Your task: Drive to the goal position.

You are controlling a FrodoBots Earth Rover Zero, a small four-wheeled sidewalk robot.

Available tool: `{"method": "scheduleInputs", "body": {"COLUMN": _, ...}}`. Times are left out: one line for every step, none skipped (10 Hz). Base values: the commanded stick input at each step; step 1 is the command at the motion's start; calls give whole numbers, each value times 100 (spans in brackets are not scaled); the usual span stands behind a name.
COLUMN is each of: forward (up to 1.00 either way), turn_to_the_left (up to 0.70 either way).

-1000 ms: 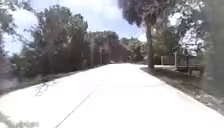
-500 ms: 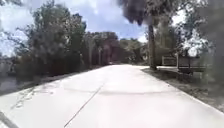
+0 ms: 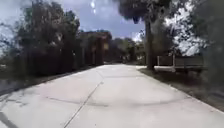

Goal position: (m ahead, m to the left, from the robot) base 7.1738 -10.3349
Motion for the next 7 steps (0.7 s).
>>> {"method": "scheduleInputs", "body": {"forward": 82, "turn_to_the_left": 0}}
{"method": "scheduleInputs", "body": {"forward": 82, "turn_to_the_left": 0}}
{"method": "scheduleInputs", "body": {"forward": 82, "turn_to_the_left": 0}}
{"method": "scheduleInputs", "body": {"forward": 82, "turn_to_the_left": 0}}
{"method": "scheduleInputs", "body": {"forward": 82, "turn_to_the_left": 0}}
{"method": "scheduleInputs", "body": {"forward": 82, "turn_to_the_left": 0}}
{"method": "scheduleInputs", "body": {"forward": 82, "turn_to_the_left": 0}}
